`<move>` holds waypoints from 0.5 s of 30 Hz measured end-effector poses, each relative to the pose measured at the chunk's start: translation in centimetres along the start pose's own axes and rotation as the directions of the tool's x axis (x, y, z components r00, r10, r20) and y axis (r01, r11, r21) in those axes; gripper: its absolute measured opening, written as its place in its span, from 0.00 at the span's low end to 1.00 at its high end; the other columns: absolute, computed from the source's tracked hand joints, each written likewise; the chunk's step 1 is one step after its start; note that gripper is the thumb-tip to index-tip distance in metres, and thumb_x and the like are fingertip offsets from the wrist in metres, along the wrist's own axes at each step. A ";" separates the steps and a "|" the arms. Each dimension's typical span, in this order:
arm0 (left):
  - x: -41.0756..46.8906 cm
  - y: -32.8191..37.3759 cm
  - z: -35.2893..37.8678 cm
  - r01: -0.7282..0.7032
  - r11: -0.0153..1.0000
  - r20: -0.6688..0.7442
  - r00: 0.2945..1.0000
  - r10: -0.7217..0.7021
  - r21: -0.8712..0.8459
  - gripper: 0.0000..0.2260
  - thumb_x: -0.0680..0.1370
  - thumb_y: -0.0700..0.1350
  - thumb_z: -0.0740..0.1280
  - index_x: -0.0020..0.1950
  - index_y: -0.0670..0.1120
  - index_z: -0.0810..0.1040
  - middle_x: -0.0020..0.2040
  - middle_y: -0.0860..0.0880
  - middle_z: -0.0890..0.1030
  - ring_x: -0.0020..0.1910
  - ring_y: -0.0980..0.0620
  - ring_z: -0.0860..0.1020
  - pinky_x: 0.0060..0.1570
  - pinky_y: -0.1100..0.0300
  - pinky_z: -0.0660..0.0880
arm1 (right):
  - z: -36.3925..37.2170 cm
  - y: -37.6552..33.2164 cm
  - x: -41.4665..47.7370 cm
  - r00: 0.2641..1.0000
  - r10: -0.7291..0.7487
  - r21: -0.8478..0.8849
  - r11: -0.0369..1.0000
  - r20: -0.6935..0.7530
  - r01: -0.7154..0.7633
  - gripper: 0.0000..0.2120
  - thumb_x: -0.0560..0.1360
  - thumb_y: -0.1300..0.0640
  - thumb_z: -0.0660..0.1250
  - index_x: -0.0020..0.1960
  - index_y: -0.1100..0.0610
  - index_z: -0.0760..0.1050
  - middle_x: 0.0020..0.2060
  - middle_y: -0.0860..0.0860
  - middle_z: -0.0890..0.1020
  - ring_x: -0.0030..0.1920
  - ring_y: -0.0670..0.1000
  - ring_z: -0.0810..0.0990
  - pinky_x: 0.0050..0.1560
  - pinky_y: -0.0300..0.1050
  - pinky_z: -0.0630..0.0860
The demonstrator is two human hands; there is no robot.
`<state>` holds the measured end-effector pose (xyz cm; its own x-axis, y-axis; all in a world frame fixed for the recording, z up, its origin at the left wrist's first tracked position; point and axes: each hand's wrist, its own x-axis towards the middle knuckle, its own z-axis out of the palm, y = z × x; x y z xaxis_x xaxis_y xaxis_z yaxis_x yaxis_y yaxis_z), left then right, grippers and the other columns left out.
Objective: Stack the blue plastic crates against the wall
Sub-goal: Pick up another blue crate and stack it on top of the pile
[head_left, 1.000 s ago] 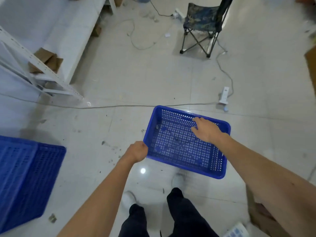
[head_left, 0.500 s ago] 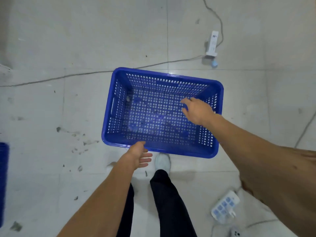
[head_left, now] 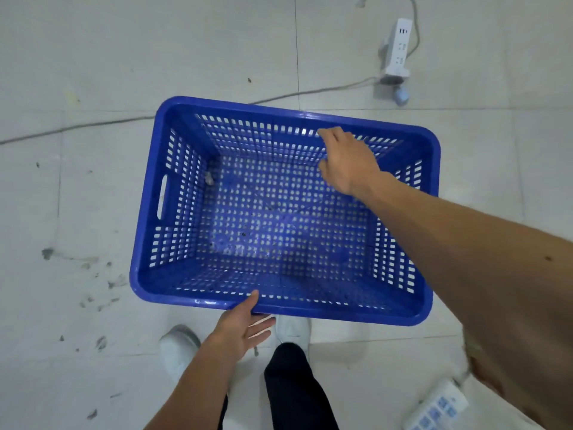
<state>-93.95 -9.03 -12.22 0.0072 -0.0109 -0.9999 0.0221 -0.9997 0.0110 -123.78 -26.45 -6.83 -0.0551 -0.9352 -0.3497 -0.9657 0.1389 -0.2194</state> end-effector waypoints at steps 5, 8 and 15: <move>1.2 0.4 0.1 0.045 0.977 0.028 0.999 -0.040 -0.210 0.11 0.77 0.40 0.72 0.57 0.37 0.78 0.47 0.37 0.87 0.47 0.40 0.86 0.45 0.47 0.81 | 0.0 -0.3 2.7 1.000 0.010 -0.060 0.998 0.014 -0.010 0.30 0.77 0.59 0.61 0.77 0.60 0.57 0.73 0.58 0.65 0.71 0.60 0.66 0.67 0.60 0.68; 1.3 0.3 0.1 0.069 0.955 0.067 0.996 -0.052 -0.289 0.08 0.78 0.37 0.70 0.56 0.36 0.78 0.48 0.36 0.86 0.44 0.40 0.86 0.37 0.49 0.83 | 0.0 -0.1 4.3 0.994 0.083 -0.064 0.995 0.074 -0.078 0.31 0.77 0.58 0.62 0.77 0.59 0.55 0.75 0.58 0.62 0.73 0.61 0.62 0.70 0.60 0.65; 1.5 0.2 0.1 0.024 0.930 0.065 0.998 0.000 -0.368 0.03 0.77 0.32 0.67 0.49 0.34 0.79 0.45 0.37 0.86 0.43 0.43 0.86 0.46 0.49 0.83 | -0.6 1.4 7.9 0.984 0.157 -0.152 0.978 0.087 -0.142 0.26 0.77 0.59 0.62 0.74 0.58 0.62 0.68 0.60 0.69 0.67 0.63 0.68 0.65 0.62 0.67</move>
<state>-94.07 -9.22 -13.71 -0.0578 -0.0122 -0.9983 0.3881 -0.9215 -0.0112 -125.75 -33.80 -9.40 -0.1833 -0.8701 -0.4576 -0.9752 0.2195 -0.0269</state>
